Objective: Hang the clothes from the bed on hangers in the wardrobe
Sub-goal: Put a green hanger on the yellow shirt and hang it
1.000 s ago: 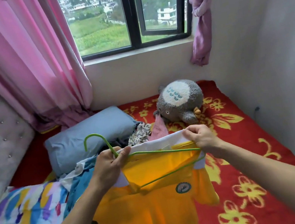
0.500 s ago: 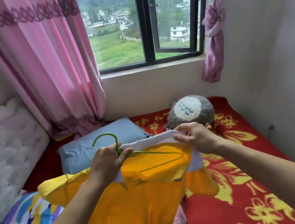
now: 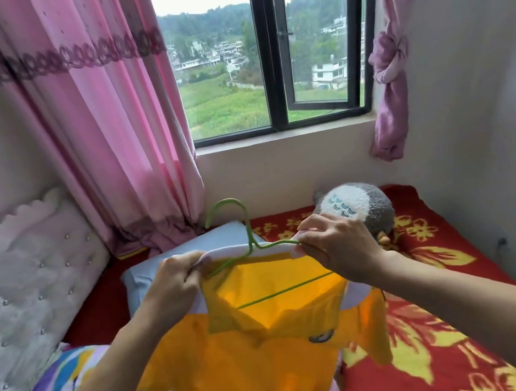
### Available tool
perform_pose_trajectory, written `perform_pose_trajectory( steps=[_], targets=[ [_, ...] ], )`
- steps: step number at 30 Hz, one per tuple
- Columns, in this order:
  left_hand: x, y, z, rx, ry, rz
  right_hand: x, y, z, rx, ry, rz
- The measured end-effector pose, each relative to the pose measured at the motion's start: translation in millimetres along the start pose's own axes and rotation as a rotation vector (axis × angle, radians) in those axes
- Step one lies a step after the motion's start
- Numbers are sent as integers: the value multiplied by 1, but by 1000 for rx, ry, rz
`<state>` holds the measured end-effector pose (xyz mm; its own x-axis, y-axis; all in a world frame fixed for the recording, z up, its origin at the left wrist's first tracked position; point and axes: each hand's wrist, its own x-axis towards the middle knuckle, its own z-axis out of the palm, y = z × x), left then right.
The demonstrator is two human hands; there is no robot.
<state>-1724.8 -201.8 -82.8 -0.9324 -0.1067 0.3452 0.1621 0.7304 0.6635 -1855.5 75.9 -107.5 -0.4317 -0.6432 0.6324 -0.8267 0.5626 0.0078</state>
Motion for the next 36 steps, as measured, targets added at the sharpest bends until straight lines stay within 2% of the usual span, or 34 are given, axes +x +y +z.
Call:
perform_pose_trajectory(
  steps=[4, 7, 10, 15, 19, 23, 25, 27, 30, 32, 36],
  targets=[
    [-18, -4, -15, 11, 185, -61, 2, 16, -11, 70, 64, 46],
    [-23, 15, 1, -2, 143, -14, 15, 1, -17, 190, 96, 29],
    [-29, 27, 10, -23, 146, -51, 25, -18, -23, 284, 96, -16],
    [-66, 46, 7, 50, 212, -93, 27, -34, -36, 334, -83, -17],
    [-107, 74, 13, 65, 343, -142, 28, -56, -57, 397, -211, -196],
    [-171, 100, 15, 160, 433, -220, 15, -95, -61, 562, -390, -306],
    [-220, 109, 11, 216, 552, -315, -1, -112, -55, 679, -489, -310],
    [-276, 123, 4, 281, 686, -446, -22, -139, -60, 894, -624, -320],
    [-356, 159, -4, 365, 832, -611, -48, -203, -78, 937, -658, -536],
    [-402, 186, -11, 406, 903, -656, -62, -252, -97, 887, -589, -698],
    [-491, 246, -32, 499, 1008, -728, -93, -350, -132, 936, -502, -949]
  ],
)
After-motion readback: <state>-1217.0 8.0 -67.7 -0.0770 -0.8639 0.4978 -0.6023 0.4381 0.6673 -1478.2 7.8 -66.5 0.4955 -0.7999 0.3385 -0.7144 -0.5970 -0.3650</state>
